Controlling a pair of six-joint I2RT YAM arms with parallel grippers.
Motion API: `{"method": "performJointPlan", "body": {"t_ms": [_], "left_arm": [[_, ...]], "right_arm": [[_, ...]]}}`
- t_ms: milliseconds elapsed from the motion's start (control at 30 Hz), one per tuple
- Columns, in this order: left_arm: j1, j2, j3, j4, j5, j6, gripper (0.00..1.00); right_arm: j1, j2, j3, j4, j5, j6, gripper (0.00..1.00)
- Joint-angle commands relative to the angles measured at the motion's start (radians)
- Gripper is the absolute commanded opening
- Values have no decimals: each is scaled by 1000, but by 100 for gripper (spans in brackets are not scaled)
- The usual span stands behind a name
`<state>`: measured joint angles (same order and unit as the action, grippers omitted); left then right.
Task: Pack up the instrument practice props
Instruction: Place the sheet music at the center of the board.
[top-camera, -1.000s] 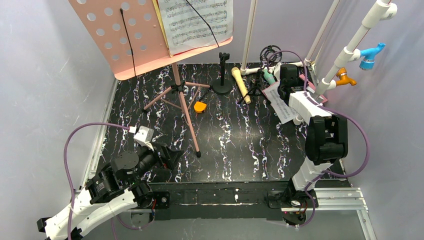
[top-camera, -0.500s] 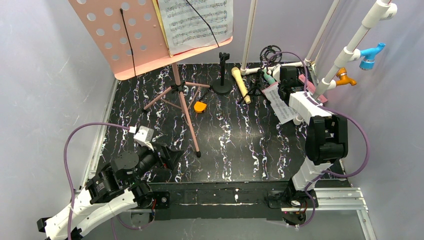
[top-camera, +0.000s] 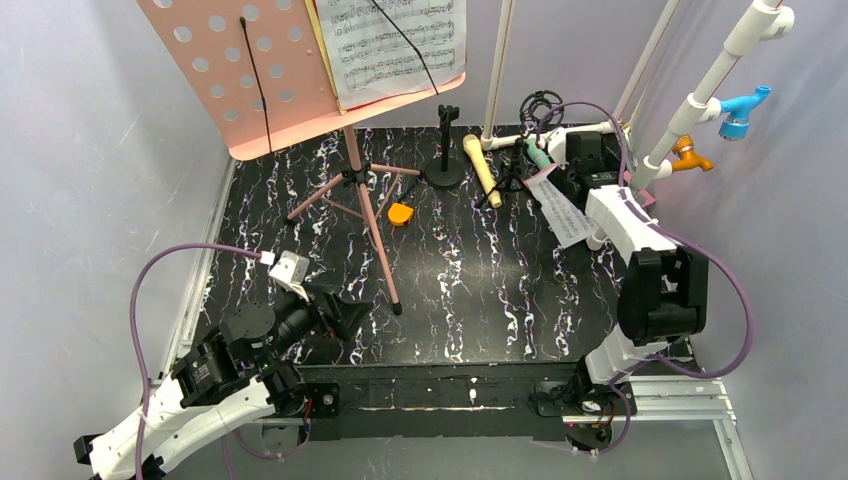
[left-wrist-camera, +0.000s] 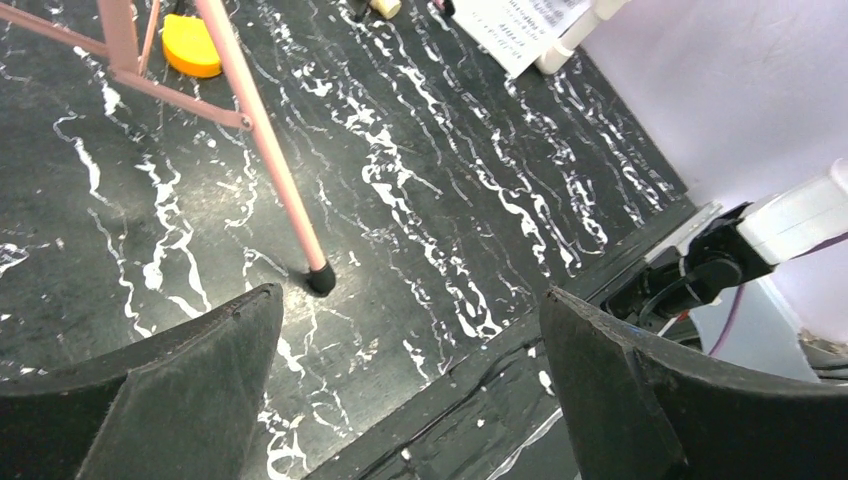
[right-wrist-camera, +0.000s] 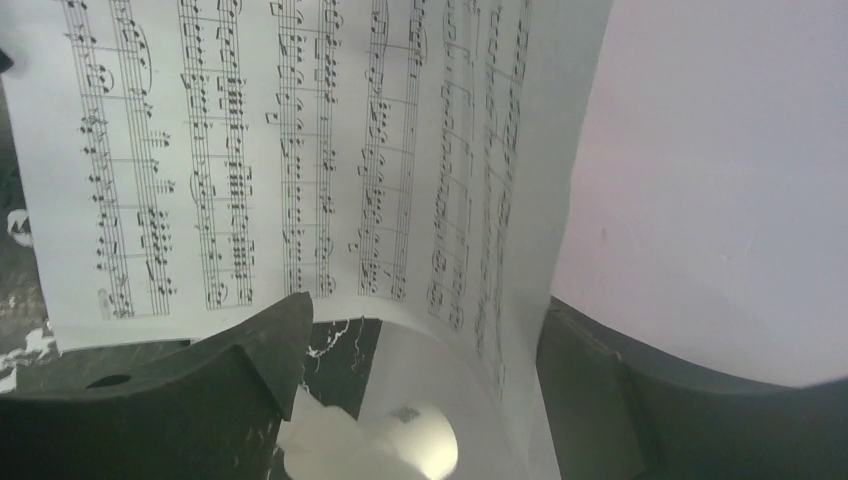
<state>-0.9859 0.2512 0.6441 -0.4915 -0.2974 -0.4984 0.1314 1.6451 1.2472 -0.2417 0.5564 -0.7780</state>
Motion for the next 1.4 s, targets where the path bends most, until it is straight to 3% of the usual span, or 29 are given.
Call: {"method": "performJointPlan", "body": {"t_ms": [0, 200, 433, 500, 567, 700, 767, 800, 933, 1067, 1167, 1367], "left_arm": [[-6, -2, 20, 72, 36, -5, 100], [-5, 0, 30, 104, 59, -11, 100], [-5, 55, 57, 154, 180, 7, 100], [-6, 136, 115, 163, 264, 26, 100], [-6, 183, 157, 181, 296, 38, 100], [-5, 249, 251, 188, 312, 92, 100], [-6, 269, 266, 176, 276, 106, 100], [-6, 262, 214, 197, 247, 80, 100], [-5, 230, 167, 212, 221, 37, 100], [-6, 201, 148, 197, 195, 22, 100], [-4, 190, 152, 176, 184, 19, 100], [-6, 179, 142, 174, 167, 3, 100]], "right_arm": [[0, -89, 38, -75, -61, 74, 90], [5, -154, 105, -236, -199, 74, 98], [5, -220, 234, -503, -581, 85, 98], [4, -304, 164, -571, -900, 147, 98], [-2, -390, 24, -586, -1121, 161, 98], [-4, -470, -181, -574, -1287, 128, 98], [-4, -458, -99, -641, -1364, 64, 98], [-3, -377, 118, -724, -1467, 20, 98], [-2, -289, 322, -734, -1552, 62, 99], [-1, -234, 457, -557, -1620, 331, 98], [-1, -223, 466, -262, -1649, 592, 98], [11, -191, 443, 451, -1609, 1273, 98]]}}
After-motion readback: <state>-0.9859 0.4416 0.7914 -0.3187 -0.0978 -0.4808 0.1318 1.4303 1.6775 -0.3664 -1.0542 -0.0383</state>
